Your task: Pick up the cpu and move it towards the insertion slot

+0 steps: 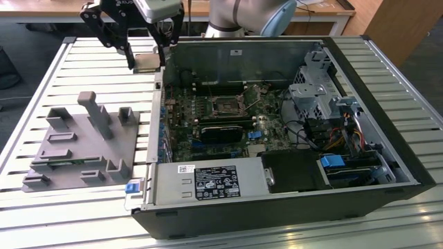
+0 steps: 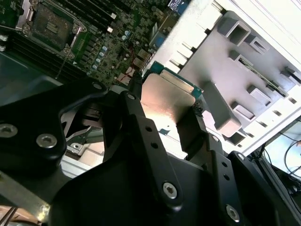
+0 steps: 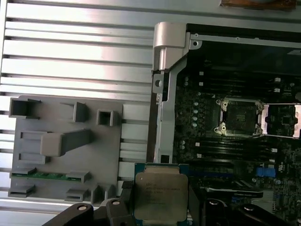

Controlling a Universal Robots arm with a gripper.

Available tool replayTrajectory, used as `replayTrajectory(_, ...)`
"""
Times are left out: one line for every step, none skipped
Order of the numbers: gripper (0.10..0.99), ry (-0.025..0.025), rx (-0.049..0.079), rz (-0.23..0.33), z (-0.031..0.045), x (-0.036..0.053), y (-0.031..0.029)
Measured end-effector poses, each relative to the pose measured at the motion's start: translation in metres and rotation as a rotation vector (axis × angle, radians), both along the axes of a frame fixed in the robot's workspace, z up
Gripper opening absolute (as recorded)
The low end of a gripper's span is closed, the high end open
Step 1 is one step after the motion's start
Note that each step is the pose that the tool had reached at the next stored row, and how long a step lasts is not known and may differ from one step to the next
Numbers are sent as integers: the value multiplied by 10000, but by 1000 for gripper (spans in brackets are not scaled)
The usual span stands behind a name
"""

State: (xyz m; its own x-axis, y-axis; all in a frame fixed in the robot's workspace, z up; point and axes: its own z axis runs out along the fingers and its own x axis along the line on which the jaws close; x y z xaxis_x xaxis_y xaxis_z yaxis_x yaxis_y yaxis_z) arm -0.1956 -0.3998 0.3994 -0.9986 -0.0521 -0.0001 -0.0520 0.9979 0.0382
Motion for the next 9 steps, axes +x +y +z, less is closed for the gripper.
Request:
replayTrajectory(545, 0, 0, 0, 0, 16, 0)
replayTrajectory(545, 1, -1, 0, 1, 31, 1)
replayTrajectory(545, 0, 0, 0, 0, 46, 1)
replayTrajectory(545, 0, 0, 1, 0, 61, 2)
replayTrajectory(545, 0, -1, 0, 0, 77, 3)
replayTrajectory(545, 1, -1, 0, 1, 91, 4)
replayTrajectory(545, 0, 0, 0, 0, 106, 5)
replayTrajectory(545, 1, -1, 0, 1, 122, 7)
replayTrajectory(545, 1, -1, 0, 1, 137, 8)
